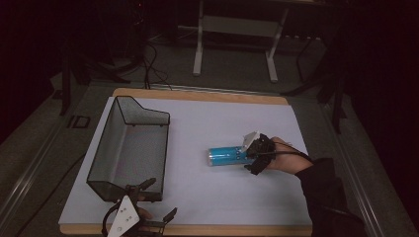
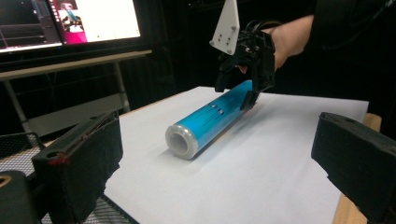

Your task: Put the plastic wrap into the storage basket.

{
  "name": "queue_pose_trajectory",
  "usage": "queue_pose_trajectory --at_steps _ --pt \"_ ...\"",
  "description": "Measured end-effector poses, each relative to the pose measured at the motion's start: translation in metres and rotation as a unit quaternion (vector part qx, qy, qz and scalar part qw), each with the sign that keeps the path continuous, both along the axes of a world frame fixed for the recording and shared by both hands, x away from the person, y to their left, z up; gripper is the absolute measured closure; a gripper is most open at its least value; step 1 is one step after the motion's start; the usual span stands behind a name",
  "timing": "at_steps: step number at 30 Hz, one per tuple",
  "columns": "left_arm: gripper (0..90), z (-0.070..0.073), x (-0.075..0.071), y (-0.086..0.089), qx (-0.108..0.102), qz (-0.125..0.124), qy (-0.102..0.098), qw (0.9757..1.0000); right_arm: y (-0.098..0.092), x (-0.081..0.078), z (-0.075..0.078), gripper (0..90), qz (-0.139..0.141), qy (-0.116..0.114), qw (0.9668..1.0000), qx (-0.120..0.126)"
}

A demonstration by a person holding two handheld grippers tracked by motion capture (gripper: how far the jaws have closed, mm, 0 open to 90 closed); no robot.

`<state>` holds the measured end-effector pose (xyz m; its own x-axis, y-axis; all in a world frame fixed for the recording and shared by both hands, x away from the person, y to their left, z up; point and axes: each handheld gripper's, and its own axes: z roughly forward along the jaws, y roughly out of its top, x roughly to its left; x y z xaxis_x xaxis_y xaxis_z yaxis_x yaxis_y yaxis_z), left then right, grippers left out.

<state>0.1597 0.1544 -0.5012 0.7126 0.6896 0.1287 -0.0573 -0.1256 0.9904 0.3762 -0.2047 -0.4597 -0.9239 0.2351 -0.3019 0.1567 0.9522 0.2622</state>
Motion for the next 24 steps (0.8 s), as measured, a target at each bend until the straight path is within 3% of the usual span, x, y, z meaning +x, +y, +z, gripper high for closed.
queue_pose_trajectory --at_steps 1,3,4,5,10,11,15,17,19,20,21,23,24 --pt "2.2 0.0 0.0 0.0 0.0 0.0 0.0 1.0 0.0 0.0 0.0 18.0 0.0 0.0 1.0 0.0" --pt "2.3 -0.001 0.0 0.0 0.002 0.002 0.0 1.0 0.007 0.007 -0.001 18.0 0.011 0.019 0.999 -0.039" --pt "2.3 -0.001 0.0 0.0 0.003 0.004 -0.001 1.0 0.007 0.007 -0.001 18.0 0.011 0.019 0.999 -0.039" --pt "2.3 -0.001 0.0 0.0 0.004 0.004 -0.001 1.0 0.012 0.011 0.0 18.1 0.023 0.014 0.9979 -0.058" --pt "2.3 -0.001 0.0 0.001 -0.001 0.007 0.002 1.0 0.02 0.018 0.001 22.2 0.05 0.02 0.9955 -0.077" --pt "2.3 -0.001 0.0 0.001 -0.003 0.008 0.004 1.0 0.024 0.021 -0.003 22.2 0.061 0.032 0.9928 -0.099" --pt "2.3 -0.001 -0.002 0.002 -0.007 0.01 0.006 0.9999 0.031 0.026 -0.012 22.5 0.082 0.031 0.986 -0.142" --pt "2.3 -0.001 -0.003 0.002 -0.007 0.011 0.007 0.9999 0.032 0.029 -0.013 23.0 0.083 0.035 0.985 -0.147" --pt "2.3 -0.001 -0.005 0.004 -0.01 0.014 0.008 0.9998 0.035 0.032 -0.015 26.0 0.114 0.018 0.9823 -0.148" --pt "2.3 -0.001 -0.005 0.004 -0.01 0.014 0.008 0.9998 0.035 0.032 -0.015 26.0 0.114 0.018 0.9823 -0.148" --pt "2.3 -0.001 -0.005 0.004 -0.011 0.017 0.008 0.9998 0.037 0.032 -0.017 27.1 0.123 0.018 0.9809 -0.15" --pt "2.3 -0.001 -0.007 0.006 -0.012 0.024 0.009 0.9996 0.04 0.034 -0.023 27.4 0.144 0.018 0.9745 -0.171" --pt "2.3 -0.001 -0.007 0.006 -0.012 0.024 0.009 0.9996 0.04 0.034 -0.023 27.4 0.144 0.018 0.9745 -0.171"
